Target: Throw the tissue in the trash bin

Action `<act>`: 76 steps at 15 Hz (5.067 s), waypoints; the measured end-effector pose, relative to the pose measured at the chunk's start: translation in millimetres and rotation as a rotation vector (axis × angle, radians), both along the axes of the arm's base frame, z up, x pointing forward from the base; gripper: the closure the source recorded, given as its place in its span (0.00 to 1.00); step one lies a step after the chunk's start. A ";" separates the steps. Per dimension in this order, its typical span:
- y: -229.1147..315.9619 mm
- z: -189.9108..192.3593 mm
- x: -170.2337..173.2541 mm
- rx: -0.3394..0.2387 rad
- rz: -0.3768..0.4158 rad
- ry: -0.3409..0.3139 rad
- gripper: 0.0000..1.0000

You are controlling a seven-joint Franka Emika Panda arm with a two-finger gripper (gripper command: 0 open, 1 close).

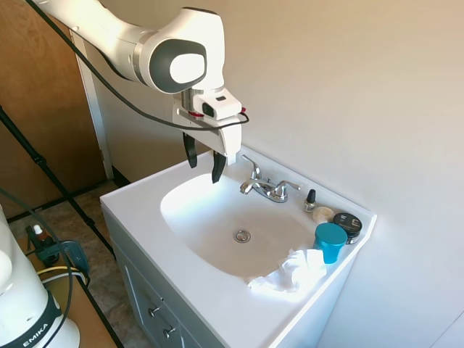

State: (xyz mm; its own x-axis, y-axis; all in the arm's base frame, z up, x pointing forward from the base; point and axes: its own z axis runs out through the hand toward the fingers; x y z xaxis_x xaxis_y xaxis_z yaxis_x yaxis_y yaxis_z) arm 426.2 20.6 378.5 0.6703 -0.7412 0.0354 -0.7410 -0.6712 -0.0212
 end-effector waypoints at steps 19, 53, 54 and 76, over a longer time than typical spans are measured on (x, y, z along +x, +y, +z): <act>-216.4 -50.8 34.4 0.016 -0.360 -0.040 0.00; -253.6 -84.0 44.0 -0.006 -0.479 -0.014 1.00; -245.7 -63.5 41.3 -0.004 -0.459 -0.032 1.00; 361.6 -5.5 42.2 -0.185 0.097 -0.172 1.00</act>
State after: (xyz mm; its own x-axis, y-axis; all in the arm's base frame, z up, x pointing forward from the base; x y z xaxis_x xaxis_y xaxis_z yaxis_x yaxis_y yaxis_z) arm 468.4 382.2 373.0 0.7105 -0.6440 0.2838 -0.6689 -0.7432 -0.0118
